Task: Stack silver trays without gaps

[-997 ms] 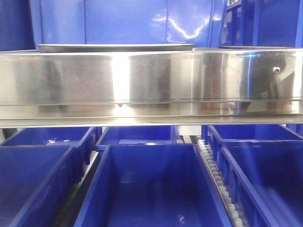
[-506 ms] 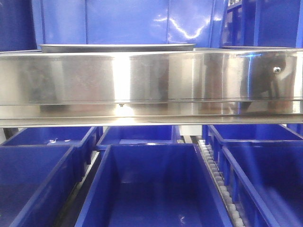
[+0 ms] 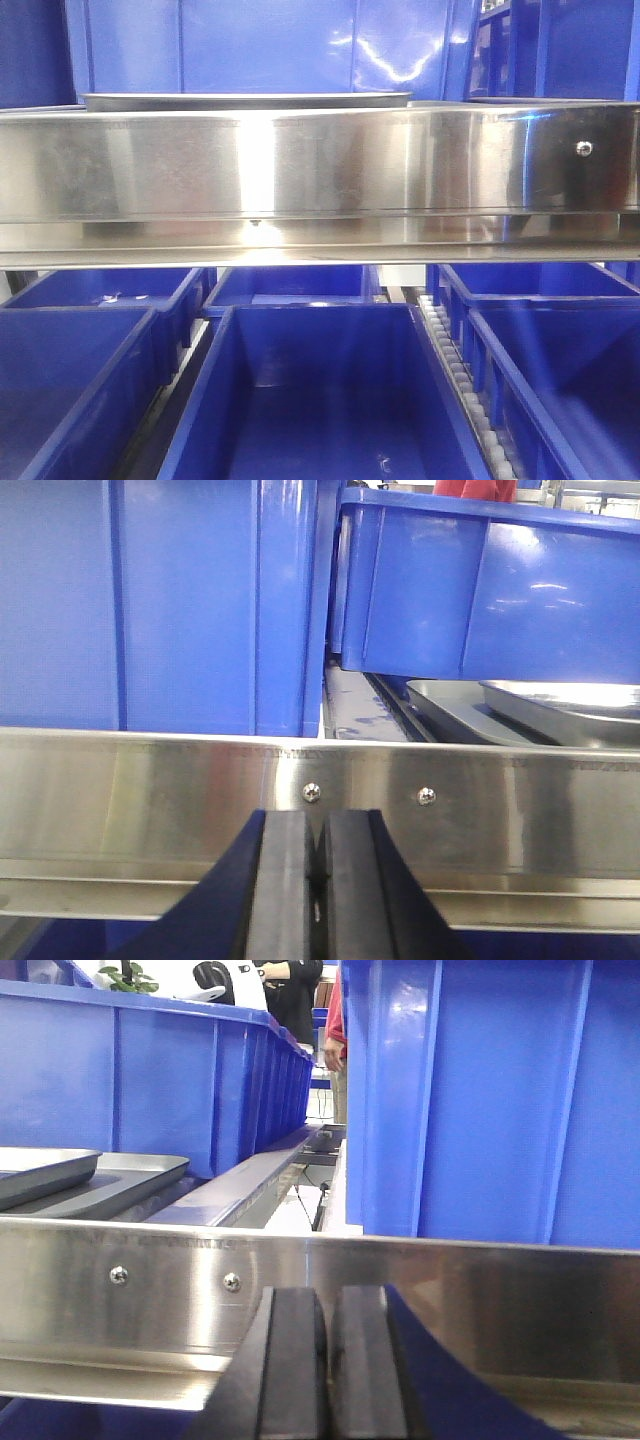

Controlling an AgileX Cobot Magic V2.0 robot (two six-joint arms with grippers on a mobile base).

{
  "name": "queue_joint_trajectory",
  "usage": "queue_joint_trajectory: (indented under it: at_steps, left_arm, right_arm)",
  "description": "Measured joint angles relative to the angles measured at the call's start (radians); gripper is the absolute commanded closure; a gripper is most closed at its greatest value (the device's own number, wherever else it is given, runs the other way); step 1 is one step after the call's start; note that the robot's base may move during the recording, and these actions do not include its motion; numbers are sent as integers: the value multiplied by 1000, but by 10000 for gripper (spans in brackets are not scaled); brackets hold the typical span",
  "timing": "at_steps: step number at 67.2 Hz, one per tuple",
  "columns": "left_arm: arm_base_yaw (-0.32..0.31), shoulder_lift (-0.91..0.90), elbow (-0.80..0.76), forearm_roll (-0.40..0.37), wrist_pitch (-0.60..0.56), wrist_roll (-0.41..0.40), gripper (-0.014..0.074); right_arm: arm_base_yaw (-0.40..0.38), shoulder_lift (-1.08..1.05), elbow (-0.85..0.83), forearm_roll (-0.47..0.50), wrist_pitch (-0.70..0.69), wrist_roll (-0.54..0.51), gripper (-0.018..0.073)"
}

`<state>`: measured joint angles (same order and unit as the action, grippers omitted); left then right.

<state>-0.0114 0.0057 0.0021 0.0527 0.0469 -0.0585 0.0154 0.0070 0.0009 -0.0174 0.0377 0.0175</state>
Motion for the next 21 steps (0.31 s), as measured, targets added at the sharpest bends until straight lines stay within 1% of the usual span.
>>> queue_joint_trajectory:
  at_steps: [21]
  left_arm:
    - [0,0,0,0,0,0,612]
  right_arm:
    - [0,0,0,0,0,0,575]
